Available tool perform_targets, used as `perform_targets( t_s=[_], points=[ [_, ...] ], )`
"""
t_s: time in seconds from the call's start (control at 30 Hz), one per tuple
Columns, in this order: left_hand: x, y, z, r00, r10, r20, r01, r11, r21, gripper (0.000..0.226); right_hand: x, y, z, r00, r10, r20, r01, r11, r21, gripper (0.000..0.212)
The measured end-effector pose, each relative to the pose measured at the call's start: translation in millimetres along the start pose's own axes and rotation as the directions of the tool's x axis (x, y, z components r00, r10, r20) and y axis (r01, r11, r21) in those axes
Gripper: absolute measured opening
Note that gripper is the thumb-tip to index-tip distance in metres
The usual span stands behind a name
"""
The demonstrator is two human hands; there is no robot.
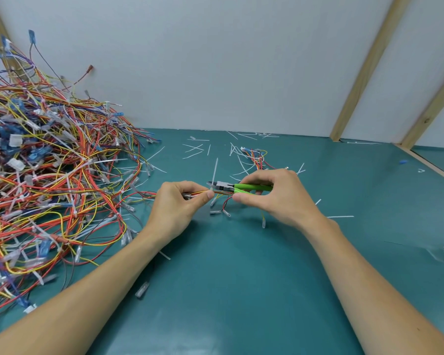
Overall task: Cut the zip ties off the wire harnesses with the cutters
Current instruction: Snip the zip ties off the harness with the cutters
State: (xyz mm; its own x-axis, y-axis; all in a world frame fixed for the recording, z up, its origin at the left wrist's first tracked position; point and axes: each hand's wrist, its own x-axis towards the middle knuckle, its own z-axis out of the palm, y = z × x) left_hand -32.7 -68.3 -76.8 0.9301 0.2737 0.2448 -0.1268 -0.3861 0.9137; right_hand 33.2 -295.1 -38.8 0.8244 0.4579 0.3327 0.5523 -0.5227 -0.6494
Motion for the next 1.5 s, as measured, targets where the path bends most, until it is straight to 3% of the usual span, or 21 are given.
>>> perform_targets(
  t_s=[0.27,1.5],
  points=[
    [0.3,0.2,-0.4,1.0,0.026,-0.001,-0.026,0.999,0.025,0.012,-0.8,-1.5,3.1,0.998,0.021,-0.061,-0.018,0.999,0.051,0.038],
    [-2.5,-0.4,1.2,0.994,0.111,-0.012,-0.107,0.98,0.17,0.011,1.7,4.4,-3.5,0.991,0.078,0.111,-0.085,0.994,0.063,0.029]
  ],
)
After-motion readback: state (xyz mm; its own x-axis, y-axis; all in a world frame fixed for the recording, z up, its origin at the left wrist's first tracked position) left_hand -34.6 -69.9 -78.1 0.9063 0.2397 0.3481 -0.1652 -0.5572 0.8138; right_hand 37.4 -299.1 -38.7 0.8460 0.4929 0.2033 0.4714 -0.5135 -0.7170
